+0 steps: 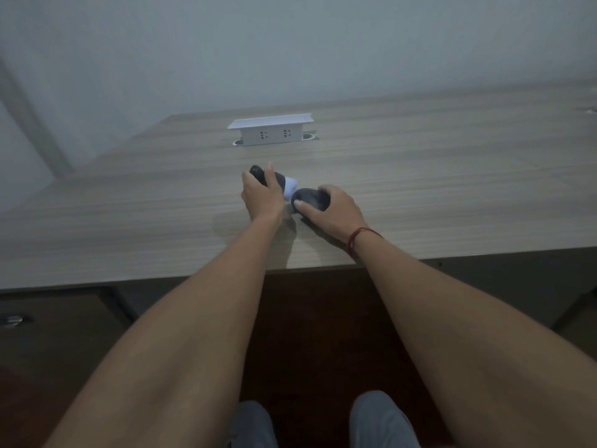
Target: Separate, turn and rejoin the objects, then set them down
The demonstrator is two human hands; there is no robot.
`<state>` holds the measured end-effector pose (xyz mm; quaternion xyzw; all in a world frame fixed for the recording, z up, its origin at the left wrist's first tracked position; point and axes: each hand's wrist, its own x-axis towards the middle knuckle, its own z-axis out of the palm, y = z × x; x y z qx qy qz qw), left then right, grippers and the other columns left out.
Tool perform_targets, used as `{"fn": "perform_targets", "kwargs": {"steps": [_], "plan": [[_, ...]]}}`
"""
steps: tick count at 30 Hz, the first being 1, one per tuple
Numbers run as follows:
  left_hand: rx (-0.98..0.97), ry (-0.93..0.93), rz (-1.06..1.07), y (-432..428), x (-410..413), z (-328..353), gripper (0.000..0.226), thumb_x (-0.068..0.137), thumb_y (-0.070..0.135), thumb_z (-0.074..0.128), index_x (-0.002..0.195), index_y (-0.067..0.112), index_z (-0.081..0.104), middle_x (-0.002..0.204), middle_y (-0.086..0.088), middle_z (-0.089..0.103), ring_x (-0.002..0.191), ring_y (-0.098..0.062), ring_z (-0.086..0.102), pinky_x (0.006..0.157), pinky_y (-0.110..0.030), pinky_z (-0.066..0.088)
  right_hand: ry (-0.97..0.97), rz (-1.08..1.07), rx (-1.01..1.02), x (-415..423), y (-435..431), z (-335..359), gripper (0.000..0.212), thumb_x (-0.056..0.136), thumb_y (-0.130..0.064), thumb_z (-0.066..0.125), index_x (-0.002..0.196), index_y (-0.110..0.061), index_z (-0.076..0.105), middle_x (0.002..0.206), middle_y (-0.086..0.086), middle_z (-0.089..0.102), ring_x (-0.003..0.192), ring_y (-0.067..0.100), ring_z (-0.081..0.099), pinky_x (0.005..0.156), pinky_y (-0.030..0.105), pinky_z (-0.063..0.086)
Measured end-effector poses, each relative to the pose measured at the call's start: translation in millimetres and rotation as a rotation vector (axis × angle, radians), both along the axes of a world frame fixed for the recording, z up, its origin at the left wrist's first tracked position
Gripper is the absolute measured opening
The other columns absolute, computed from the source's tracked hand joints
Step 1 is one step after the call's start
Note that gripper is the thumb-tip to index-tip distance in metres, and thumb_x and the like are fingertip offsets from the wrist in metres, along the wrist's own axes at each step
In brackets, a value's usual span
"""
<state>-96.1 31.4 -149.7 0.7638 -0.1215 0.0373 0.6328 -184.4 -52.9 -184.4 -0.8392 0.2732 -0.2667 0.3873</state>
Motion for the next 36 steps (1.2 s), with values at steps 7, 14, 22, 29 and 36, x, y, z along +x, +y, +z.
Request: {"fn": "perform_targets", "kwargs": {"steps": [7, 14, 22, 29, 36], "plan": [[0.345, -0.126, 0.005, 17, 8, -8, 0.038, 0.098, 0.038, 0.046, 0.119, 0.007, 0.048, 0.119, -0.015, 0.06, 0.107, -0.03, 0.059, 0.082, -0.037, 0.046, 0.03, 0.038, -0.044, 0, -4, 2, 0.068, 0.072, -0.041, 0.079, 0.13, -0.017, 0.052, 0.128, 0.005, 0.054, 0.114, 0.021, 0.052, 0.099, 0.041, 0.049], [0.429, -0.19, -0.063, 12, -3, 3, 0.04, 0.098, 0.042, 0.045, 0.119, 0.008, 0.048, 0.119, -0.013, 0.061, 0.108, -0.031, 0.059, 0.083, -0.038, 0.045, 0.039, 0.127, 0.076, -2, -6, 8, 0.069, 0.073, -0.022, 0.081, 0.134, -0.015, 0.049, 0.131, 0.005, 0.055, 0.118, 0.022, 0.053, 0.1, 0.034, 0.046], [0.477, -0.186, -0.077, 16, 1, 1, 0.043, 0.097, 0.042, 0.046, 0.119, 0.006, 0.048, 0.12, -0.017, 0.06, 0.109, -0.034, 0.058, 0.089, -0.042, 0.047, 0.048, 0.161, 0.115, -2, -11, 12, 0.072, 0.073, -0.016, 0.081, 0.137, -0.009, 0.049, 0.131, 0.008, 0.055, 0.117, 0.02, 0.053, 0.092, 0.025, 0.041], [0.416, -0.22, -0.081, 16, -4, 5, 0.039, 0.098, 0.042, 0.045, 0.116, 0.007, 0.049, 0.114, -0.014, 0.062, 0.106, -0.032, 0.06, 0.088, -0.042, 0.048, 0.04, 0.173, 0.121, -3, -10, 10, 0.074, 0.073, -0.017, 0.081, 0.138, -0.011, 0.047, 0.132, 0.008, 0.054, 0.114, 0.016, 0.05, 0.092, 0.026, 0.041], [0.539, -0.227, -0.066, 22, 2, 2, 0.042, 0.097, 0.043, 0.045, 0.117, 0.006, 0.049, 0.118, -0.017, 0.061, 0.109, -0.035, 0.059, 0.095, -0.045, 0.047, 0.034, 0.132, 0.111, -1, -8, 9, 0.076, 0.072, -0.018, 0.082, 0.139, -0.01, 0.046, 0.136, 0.008, 0.053, 0.122, 0.021, 0.051, 0.096, 0.027, 0.041]]}}
